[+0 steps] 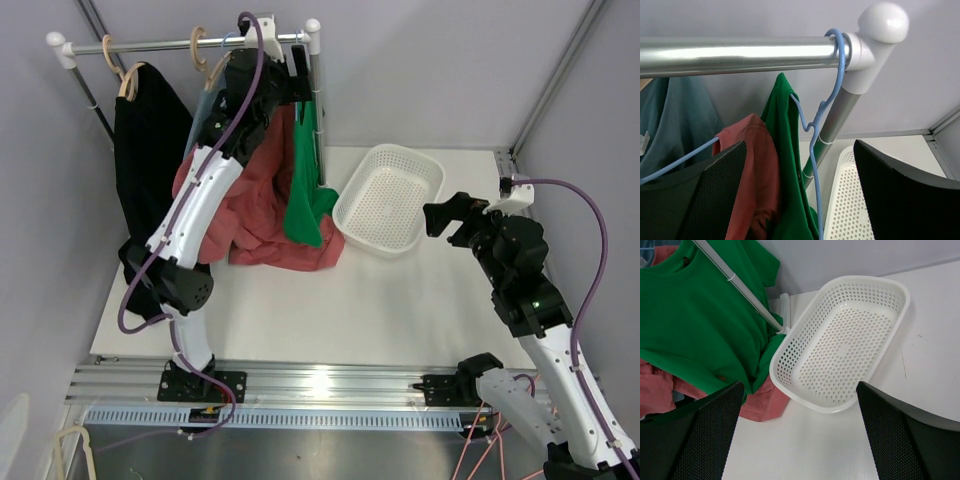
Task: Remove the t-shirt from the hanger
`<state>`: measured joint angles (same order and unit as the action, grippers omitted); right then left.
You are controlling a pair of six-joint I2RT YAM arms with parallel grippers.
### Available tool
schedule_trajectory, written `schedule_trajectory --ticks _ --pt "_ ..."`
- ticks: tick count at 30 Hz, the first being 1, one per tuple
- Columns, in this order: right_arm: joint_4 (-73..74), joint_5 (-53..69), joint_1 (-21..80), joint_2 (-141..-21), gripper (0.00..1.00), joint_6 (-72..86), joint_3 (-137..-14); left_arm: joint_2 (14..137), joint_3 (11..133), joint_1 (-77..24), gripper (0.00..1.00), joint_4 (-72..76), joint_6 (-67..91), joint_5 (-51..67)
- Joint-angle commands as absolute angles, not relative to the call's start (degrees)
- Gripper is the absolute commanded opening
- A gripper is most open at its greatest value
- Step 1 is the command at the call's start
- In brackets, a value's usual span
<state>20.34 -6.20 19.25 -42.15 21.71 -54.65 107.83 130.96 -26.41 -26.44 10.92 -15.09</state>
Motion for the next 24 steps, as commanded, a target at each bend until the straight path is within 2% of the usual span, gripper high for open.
schedule_trajectory --ticks 1,4,6,9,11,13,15,24 --pt "20.7 -6.1 18.7 -41.4 1.00 20.5 -57.7 110.6 133.8 -26.9 0.91 -22.3 9.0 -17.2" --pt "21.0 -5.7 18.4 -41.5 0.99 20.5 -58.4 112.4 134.3 -27.0 0.77 -20.9 9.0 -17.3" --pt "21.3 -5.5 18.2 -41.4 1.00 20.4 -58.5 113.6 134.5 -27.0 0.75 -20.2 8.4 -17.6" --pt "21.3 -5.2 17.9 -41.4 0.99 20.4 -58.5 115.3 136.1 -27.0 0.62 -18.5 6.6 -18.5" --pt "21.2 -4.9 17.7 -41.4 1.00 20.5 -58.5 116.4 137.9 -26.5 0.36 -17.8 6.0 -17.8" --pt "21.2 -4.3 17.6 -41.4 0.99 20.7 -58.6 117.2 139.2 -25.1 0.05 -18.2 8.0 -16.4" --pt "21.1 -3.4 17.6 -41.6 0.99 20.8 -58.5 116.5 139.2 -25.0 0.01 -16.8 7.5 -16.6" --pt "21.5 -3.1 17.6 -42.0 1.00 20.2 -58.2 108.6 139.5 -25.0 0.01 -15.5 6.0 -18.4"
